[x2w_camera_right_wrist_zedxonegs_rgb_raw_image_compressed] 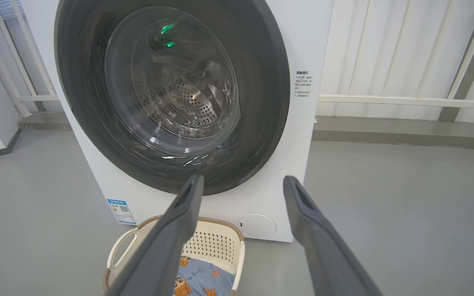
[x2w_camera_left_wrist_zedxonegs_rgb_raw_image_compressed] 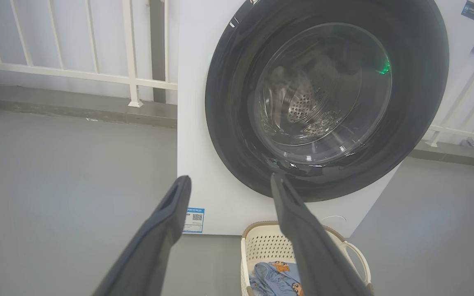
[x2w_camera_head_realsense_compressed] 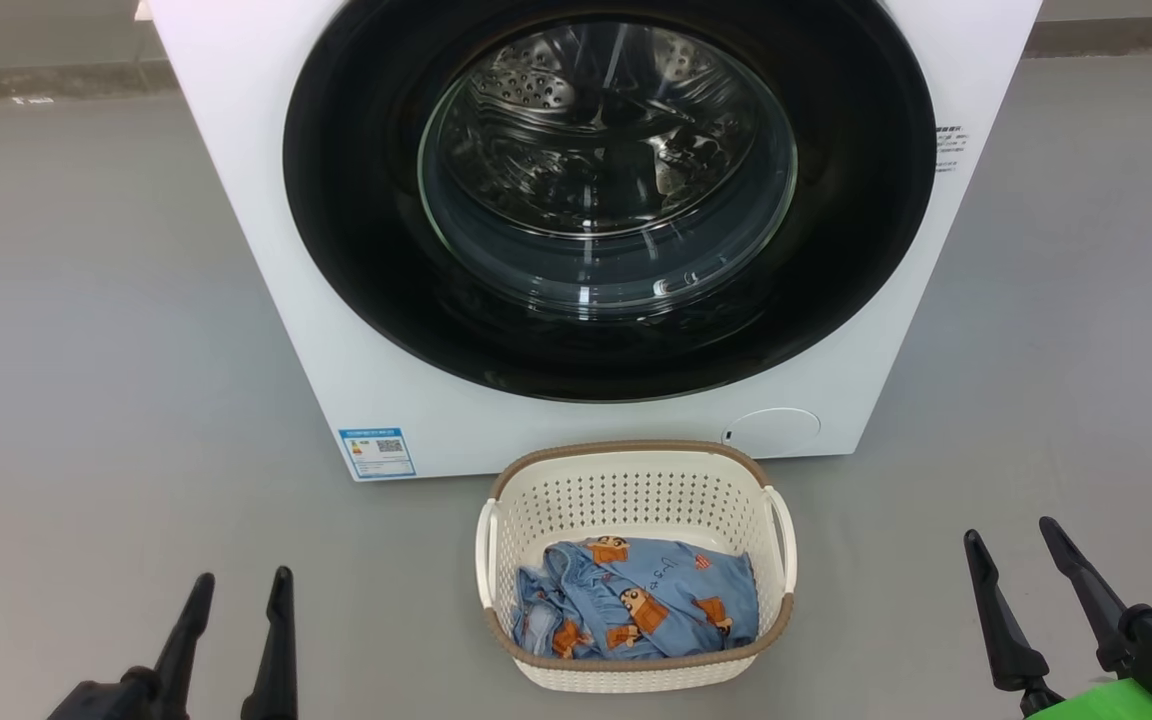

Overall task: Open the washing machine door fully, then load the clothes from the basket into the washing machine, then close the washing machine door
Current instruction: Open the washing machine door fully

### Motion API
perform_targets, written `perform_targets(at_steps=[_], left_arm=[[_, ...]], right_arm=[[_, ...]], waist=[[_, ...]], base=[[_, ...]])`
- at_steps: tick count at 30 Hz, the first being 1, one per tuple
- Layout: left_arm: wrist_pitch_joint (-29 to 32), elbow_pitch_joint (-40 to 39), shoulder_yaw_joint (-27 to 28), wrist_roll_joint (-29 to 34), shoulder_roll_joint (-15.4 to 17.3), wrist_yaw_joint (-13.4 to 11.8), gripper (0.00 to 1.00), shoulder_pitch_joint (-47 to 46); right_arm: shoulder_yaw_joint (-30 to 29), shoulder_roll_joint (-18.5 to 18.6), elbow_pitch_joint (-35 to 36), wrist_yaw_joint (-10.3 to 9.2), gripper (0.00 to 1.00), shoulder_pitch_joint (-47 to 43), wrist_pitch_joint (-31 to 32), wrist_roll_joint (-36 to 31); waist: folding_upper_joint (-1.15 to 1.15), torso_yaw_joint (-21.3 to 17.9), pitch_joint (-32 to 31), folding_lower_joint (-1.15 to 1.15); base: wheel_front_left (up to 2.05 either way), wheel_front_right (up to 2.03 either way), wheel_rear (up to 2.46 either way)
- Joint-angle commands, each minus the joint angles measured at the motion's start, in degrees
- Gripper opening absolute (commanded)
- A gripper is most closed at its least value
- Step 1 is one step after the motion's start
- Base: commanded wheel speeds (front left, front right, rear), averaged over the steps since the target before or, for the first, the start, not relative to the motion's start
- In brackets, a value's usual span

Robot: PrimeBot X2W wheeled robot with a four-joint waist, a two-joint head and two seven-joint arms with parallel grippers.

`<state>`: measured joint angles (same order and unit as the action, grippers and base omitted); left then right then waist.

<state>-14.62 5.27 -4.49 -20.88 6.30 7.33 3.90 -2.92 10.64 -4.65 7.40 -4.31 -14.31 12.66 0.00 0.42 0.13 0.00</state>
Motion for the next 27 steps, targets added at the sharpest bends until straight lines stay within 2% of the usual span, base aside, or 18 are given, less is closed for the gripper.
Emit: perform_targets(at_steps=[1,14,27], left_arm=[[-0.4,-1.7,1.9,0.9,0.9,0.2,1.00,-1.0],[-0.4,-1.8,2.0,1.6,0.9,0.2,1.00,-1.3],[-0.4,-2.0,2.4,1.7,0.9,0.2,1.00,-1.3]], right_arm=[[1.3,1.0,1.3,0.09,1.00,1.8,-0.7,-0.3],[1.1,0.7,1.3,0.09,1.00,1.7,-0.7,-0.3],[1.0,0.3,1.4,0.09,1.00,1.6,-0.7,-0.3]], waist=[[0.00,-0.1,0.0,0.00],[0.00,-0.4,0.1,0.00],[0.00,-0.6,0.5,0.00]], base=[[0.00,0.00,0.00],[0.21,0.23,-0.44],[1.01,1.15,-2.15]])
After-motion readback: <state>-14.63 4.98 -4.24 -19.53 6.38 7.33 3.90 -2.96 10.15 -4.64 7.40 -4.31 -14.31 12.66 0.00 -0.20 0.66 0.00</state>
